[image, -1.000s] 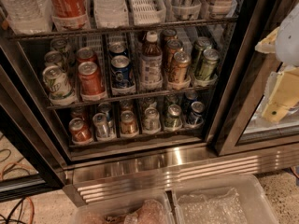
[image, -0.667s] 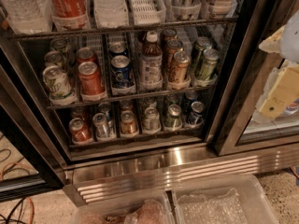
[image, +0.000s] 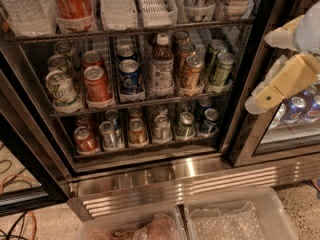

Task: Pick water bottle from top shelf of fridge

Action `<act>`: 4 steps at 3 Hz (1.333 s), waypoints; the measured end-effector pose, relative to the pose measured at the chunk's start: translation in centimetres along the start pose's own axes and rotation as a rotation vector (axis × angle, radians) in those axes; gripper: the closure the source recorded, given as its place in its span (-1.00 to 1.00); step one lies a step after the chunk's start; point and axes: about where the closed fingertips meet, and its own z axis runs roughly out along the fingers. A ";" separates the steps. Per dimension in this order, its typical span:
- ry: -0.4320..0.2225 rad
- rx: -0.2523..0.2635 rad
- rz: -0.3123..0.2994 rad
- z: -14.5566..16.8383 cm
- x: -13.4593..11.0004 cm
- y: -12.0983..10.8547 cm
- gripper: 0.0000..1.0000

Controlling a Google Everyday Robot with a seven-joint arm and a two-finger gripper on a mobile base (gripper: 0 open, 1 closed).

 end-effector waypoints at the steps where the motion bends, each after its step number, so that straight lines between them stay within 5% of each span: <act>1: -0.059 -0.021 0.010 -0.2 -1.5 0.7 -1.00; 3: -0.092 -0.019 0.012 -0.1 -2.1 0.8 -1.00; 4: -0.193 -0.032 -0.002 1.4 -5.0 1.7 -1.00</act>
Offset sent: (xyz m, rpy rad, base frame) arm -0.0032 0.0136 0.0093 0.0637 -0.0045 0.0138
